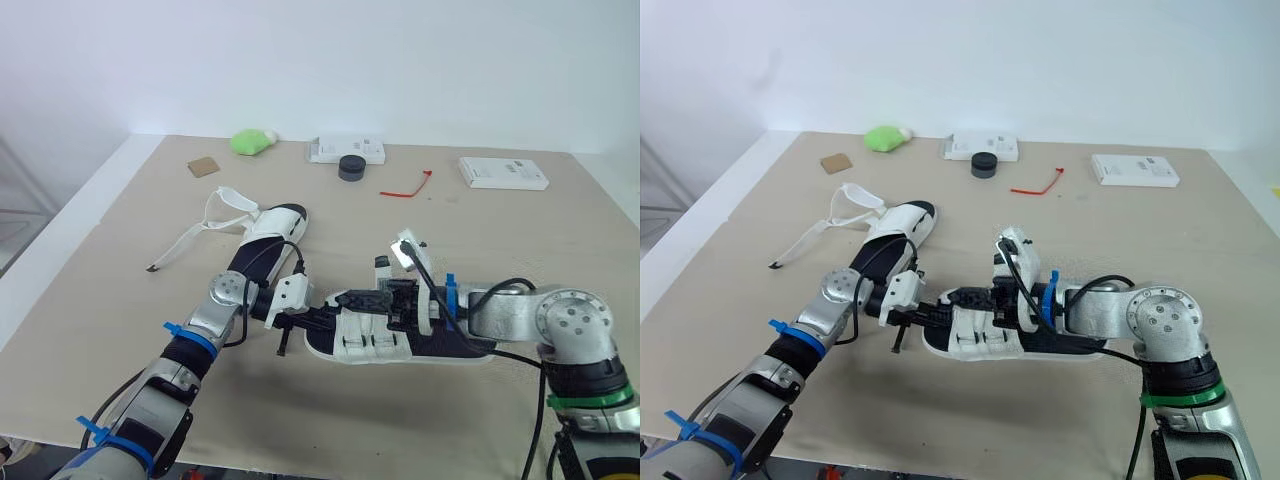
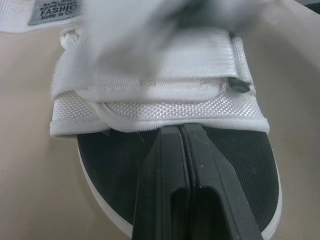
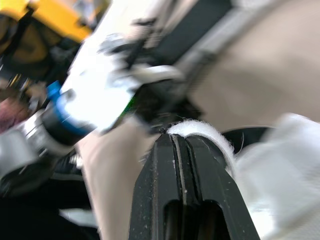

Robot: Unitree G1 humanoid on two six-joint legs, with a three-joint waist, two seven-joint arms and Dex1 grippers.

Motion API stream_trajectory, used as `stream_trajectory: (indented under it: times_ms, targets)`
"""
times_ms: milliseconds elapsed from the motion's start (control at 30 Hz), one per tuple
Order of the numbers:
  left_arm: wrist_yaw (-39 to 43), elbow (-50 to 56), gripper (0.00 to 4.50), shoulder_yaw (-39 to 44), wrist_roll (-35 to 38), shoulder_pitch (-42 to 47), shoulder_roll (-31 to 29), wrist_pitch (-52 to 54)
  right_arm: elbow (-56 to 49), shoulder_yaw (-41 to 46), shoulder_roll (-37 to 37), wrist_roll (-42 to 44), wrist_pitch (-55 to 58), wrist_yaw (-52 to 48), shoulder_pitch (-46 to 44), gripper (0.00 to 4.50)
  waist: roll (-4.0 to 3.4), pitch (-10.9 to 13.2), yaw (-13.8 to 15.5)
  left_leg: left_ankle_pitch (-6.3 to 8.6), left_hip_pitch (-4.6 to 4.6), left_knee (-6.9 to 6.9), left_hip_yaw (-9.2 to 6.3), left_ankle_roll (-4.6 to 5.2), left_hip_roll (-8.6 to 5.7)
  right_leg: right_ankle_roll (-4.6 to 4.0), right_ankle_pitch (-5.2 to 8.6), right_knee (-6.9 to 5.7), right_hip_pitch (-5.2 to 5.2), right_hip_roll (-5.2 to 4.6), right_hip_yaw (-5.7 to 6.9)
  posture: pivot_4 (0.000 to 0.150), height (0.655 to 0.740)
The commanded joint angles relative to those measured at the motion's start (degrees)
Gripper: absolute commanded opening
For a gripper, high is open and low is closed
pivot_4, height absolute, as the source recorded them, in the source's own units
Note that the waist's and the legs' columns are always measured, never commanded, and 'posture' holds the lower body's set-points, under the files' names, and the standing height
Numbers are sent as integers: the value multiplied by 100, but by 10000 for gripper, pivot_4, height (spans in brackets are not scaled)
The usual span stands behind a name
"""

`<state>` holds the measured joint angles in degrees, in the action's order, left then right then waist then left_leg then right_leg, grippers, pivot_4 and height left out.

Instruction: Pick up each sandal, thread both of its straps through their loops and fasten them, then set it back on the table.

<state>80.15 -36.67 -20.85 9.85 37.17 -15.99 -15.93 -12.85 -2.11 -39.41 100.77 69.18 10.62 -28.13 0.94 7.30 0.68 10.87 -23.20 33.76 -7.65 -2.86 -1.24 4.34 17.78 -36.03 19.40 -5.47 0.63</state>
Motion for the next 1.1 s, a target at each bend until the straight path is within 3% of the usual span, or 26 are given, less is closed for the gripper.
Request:
stream_trajectory:
  times_ms: [33, 300, 633, 833, 867, 933, 1100]
  targets:
    - [-103, -802, 0, -655, -960, -596, -213, 350, 10, 129, -158, 568, -347, 506, -49, 712, -4, 3, 0, -2, 0, 0, 0, 4, 0, 1, -1, 0, 0, 0, 1, 1500, 7400]
    - [-119, -796, 0, -669, -955, -621, -241, 340, -15, 161, -471, 1079, -706, 997, 196, 712, -13, 5, -3, -12, -1, 0, -8, 19, 1, 3, -5, 0, 0, 3, 1, 1500, 7400]
    - [-103, -792, 0, -678, -959, -606, -237, 350, 497, -550, -545, 1222, -949, 2666, 679, 712, -19, -10, -4, -12, 0, 0, -7, 20, 1, 0, -6, 0, -1, 2, -1, 1500, 7400]
    - [-110, -774, 0, -680, -949, -616, -229, 374, 688, -529, -487, 1222, -1033, 2807, 454, 712, -13, -20, -4, -12, 1, 0, -15, 20, 10, -1, -6, 0, -2, 1, -5, 1500, 7400]
    - [-116, -772, 0, -681, -948, -619, -225, 377, 716, -524, -448, 1222, -1047, 2783, 328, 5290, -13, -20, -5, -12, 1, 0, -16, 20, 10, -1, -6, 0, -2, 1, -7, 1500, 7400]
    - [-123, -769, 0, -682, -946, -624, -218, 379, 749, -497, -359, 1212, -1094, 2695, 91, 9552, -14, -20, -11, -12, 1, 0, -25, 20, 11, -1, -6, 0, -1, 0, -10, 1500, 7400]
    - [-137, -764, 0, -687, -938, -633, -211, 382, 802, -451, -269, 1164, -1035, 2508, -172, 29801, -18, -17, -12, -13, -1, 0, -42, 21, 9, -5, -8, 0, 3, 2, -12, 1500, 7400]
